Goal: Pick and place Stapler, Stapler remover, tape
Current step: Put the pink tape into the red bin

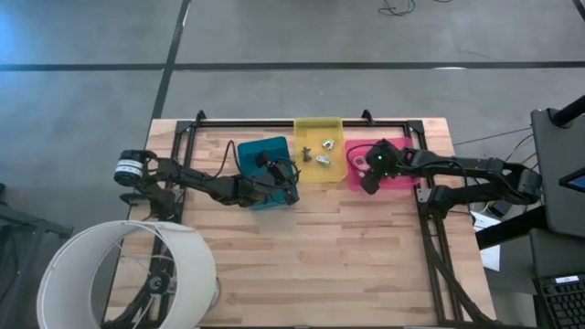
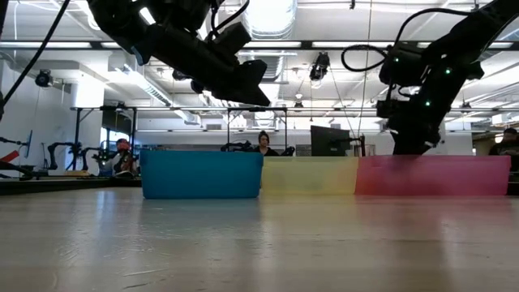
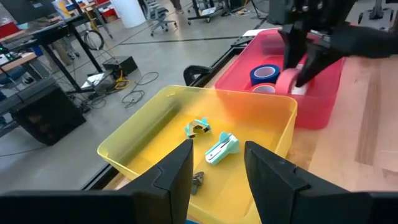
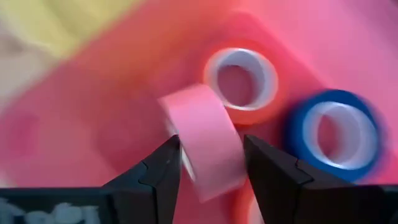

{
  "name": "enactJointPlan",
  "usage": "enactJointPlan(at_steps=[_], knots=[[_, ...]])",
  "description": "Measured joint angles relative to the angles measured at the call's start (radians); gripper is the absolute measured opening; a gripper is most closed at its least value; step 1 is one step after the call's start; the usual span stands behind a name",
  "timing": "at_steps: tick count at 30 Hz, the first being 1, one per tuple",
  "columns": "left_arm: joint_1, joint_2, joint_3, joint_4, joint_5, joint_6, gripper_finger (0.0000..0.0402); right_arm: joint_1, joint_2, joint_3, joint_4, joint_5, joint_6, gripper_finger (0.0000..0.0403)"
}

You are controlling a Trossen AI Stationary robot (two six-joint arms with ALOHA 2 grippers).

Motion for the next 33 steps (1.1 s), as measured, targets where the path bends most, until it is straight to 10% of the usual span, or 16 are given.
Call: enactJointPlan(at_steps=[6, 20, 33], knots=[[0.001, 0.000, 0.000, 0.000, 0.000, 0.000, 0.0147, -0.001, -0.021, 0.000, -0.091, 0.214, 0.056, 0.0173], [0.005, 0.000, 0.000, 0.000, 0.001, -0.002, 0.0147, 0.000, -0.031, 0.000, -0.114, 0.213, 0.082, 0.0173], [0.005, 0.000, 0.000, 0.000, 0.002, -0.004, 0.0147, 0.000, -0.031, 0.000, 0.271, 0.216, -0.038, 0.0171]])
